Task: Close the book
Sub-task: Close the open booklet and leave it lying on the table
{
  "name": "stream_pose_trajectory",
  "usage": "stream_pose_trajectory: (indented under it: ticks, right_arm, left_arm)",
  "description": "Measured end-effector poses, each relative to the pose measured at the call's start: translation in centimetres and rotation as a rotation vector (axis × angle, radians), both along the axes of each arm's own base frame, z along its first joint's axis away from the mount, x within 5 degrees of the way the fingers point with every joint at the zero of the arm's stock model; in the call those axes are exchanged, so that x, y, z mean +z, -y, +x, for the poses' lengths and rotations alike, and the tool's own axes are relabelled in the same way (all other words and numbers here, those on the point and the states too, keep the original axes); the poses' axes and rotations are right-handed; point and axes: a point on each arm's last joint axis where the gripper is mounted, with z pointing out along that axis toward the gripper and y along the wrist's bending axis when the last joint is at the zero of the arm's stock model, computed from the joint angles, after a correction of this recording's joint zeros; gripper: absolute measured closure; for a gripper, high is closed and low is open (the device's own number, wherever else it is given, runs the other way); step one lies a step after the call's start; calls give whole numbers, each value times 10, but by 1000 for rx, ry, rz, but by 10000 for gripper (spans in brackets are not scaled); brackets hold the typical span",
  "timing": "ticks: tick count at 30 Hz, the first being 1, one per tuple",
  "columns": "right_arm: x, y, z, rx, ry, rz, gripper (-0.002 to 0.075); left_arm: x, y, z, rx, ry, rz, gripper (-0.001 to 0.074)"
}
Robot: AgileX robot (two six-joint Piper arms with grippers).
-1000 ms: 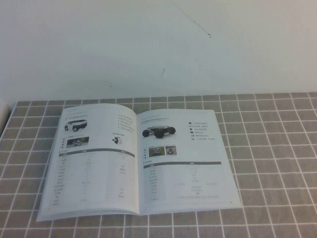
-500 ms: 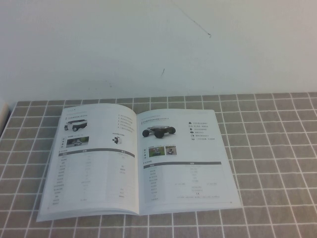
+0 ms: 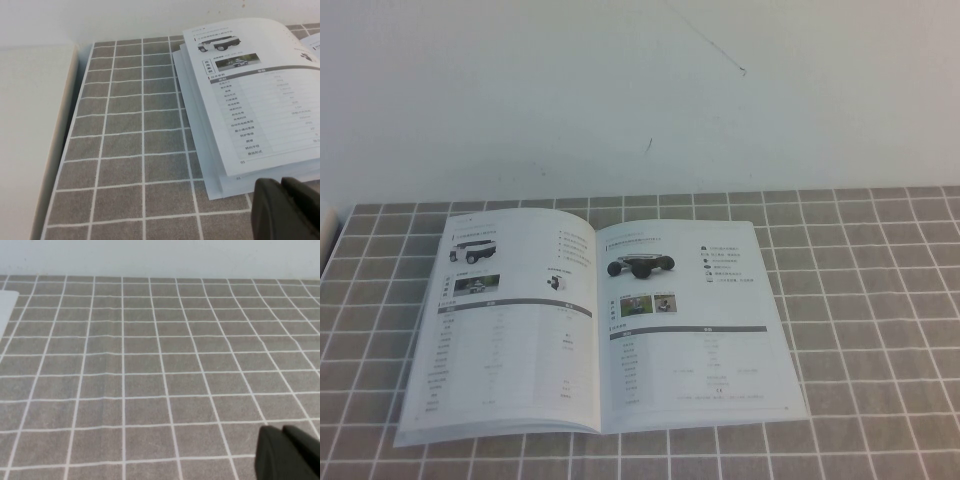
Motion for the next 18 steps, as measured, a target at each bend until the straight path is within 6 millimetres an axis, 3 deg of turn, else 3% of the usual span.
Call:
stream_pose_trajectory:
  ticks: [8, 18]
  right_arm:
    - [5, 0, 3, 8, 80, -19, 729]
    - [65, -6, -2, 70, 751, -66, 729]
  left_arm:
    - [4, 0, 1, -21, 59, 92, 738]
    - [49, 2, 0, -21, 567, 66, 738]
